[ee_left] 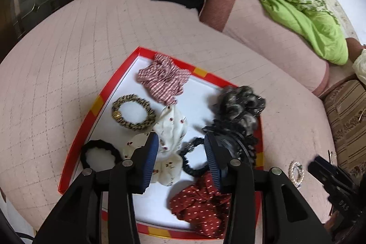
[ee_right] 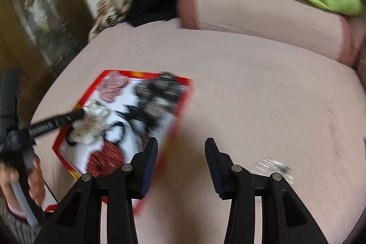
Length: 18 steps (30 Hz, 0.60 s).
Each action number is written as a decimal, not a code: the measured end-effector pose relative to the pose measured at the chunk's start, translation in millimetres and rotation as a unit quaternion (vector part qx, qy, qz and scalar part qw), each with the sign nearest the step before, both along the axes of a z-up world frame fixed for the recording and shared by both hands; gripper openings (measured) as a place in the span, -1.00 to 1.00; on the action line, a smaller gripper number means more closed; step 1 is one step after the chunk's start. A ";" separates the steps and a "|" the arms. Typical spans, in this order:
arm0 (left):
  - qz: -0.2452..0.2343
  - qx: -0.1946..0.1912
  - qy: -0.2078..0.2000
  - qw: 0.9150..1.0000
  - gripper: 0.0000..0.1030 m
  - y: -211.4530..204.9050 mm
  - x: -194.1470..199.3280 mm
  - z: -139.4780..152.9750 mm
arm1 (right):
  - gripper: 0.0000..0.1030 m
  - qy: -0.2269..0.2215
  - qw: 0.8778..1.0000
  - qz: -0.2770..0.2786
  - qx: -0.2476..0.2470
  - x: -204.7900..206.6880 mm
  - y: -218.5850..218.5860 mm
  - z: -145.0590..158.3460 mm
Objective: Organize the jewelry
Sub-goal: 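Move both grippers to the pearl bracelet on the bed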
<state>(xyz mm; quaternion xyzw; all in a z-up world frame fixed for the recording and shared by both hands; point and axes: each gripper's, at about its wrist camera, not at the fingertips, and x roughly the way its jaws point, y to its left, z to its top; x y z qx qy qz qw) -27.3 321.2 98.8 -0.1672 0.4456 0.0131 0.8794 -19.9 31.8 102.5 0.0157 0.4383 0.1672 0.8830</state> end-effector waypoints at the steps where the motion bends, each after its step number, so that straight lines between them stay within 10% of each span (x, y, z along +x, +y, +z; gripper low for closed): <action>1: 0.000 0.000 -0.007 1.000 -0.22 -2.6 -1.7 2.6 | -0.09 0.001 1.000 -0.017 -0.004 -6.1 -18.4 0.7; 9: -0.027 -0.010 -0.068 0.997 -0.22 -48.9 -24.7 28.3 | -0.09 0.030 0.989 -0.145 -0.011 -52.9 -156.0 -19.0; 18: -0.139 -0.030 -0.022 0.990 -0.22 -157.6 -34.4 21.9 | -0.10 0.034 0.992 -0.116 0.023 -49.3 -164.7 -48.8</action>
